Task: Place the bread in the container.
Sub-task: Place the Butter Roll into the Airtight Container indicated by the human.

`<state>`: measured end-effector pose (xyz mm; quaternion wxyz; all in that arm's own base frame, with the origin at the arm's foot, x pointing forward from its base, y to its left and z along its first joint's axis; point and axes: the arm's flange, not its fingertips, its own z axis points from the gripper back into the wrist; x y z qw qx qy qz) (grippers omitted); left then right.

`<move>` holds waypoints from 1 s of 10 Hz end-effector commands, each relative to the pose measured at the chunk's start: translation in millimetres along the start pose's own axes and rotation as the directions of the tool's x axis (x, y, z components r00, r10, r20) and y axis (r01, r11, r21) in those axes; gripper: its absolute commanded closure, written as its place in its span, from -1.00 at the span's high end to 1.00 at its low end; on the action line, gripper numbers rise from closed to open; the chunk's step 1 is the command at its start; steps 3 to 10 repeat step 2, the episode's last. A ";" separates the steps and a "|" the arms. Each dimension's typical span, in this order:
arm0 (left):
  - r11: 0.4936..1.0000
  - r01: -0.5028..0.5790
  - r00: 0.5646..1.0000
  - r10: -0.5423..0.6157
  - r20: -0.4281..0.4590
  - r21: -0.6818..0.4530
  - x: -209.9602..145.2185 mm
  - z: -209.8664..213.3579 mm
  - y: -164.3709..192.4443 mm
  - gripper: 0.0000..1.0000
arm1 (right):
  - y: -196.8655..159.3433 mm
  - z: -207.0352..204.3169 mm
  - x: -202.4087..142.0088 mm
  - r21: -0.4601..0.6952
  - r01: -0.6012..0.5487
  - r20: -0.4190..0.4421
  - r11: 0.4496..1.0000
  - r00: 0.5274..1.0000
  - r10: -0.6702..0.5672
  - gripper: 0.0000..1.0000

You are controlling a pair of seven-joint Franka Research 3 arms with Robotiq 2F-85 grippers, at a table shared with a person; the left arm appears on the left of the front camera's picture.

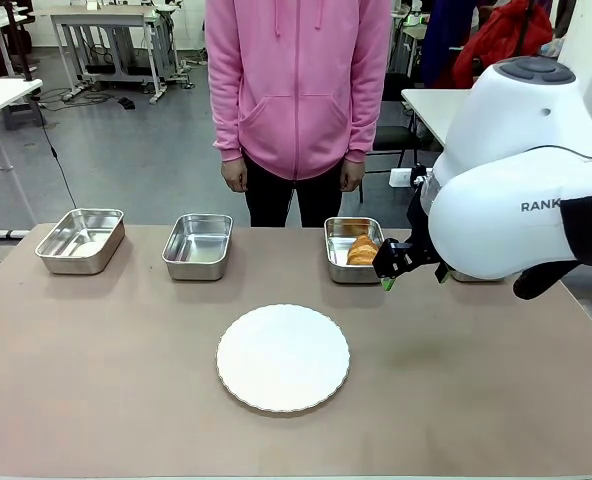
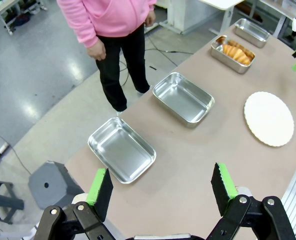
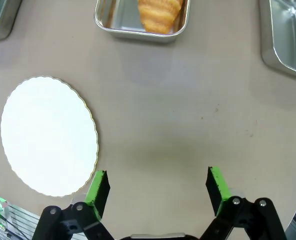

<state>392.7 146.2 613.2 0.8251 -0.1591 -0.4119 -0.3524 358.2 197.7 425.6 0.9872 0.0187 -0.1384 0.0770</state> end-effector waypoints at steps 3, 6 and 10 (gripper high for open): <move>1.000 0.004 1.000 -0.004 0.012 -0.006 -0.4 0.2 -0.2 1.00 | 0.6 0.3 3.3 -0.004 0.012 0.003 1.000 1.000 -0.012 1.00; 1.000 0.004 1.000 -0.004 0.012 -0.006 -0.4 0.2 -0.2 1.00 | 0.6 0.3 3.3 -0.004 0.012 0.003 1.000 1.000 -0.012 1.00; 1.000 0.004 1.000 -0.004 0.012 -0.006 -0.4 0.2 -0.2 1.00 | 0.6 0.3 3.3 -0.004 0.012 0.003 1.000 1.000 -0.012 1.00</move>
